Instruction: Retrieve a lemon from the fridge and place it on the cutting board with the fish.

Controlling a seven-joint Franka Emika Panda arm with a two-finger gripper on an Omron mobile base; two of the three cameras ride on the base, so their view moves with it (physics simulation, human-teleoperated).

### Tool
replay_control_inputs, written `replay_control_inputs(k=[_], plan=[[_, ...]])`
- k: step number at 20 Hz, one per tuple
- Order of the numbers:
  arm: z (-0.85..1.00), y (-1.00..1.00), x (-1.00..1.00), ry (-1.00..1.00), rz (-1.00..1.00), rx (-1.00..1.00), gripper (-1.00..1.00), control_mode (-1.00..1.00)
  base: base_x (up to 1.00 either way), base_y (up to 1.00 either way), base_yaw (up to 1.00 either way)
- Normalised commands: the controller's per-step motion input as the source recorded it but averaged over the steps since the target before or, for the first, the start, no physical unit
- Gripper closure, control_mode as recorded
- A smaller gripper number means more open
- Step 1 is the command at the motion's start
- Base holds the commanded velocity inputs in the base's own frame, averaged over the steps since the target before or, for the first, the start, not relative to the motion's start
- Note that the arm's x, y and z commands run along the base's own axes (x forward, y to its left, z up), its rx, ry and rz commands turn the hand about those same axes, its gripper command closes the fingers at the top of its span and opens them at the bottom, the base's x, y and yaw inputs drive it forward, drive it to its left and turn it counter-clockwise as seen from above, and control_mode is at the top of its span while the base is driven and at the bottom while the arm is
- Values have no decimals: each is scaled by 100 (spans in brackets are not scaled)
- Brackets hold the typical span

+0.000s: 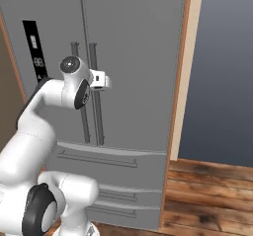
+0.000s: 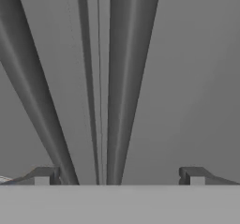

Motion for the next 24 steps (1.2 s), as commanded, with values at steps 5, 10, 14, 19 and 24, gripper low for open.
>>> replay_control_inputs(k=[5,10,14,19,24], plan=[[0,-4,42,0,3,0,-100,-100,0,0,0],[0,0,38,0,5,0,-100,-100,0,0,0],[-4,0,54,-7,2,0,-100,-100,0,0,0],[-2,0,46,-8,3,0,-100,-100,0,0,0],[-10,0,41,-13,1,0,-100,-100,0,0,0]])
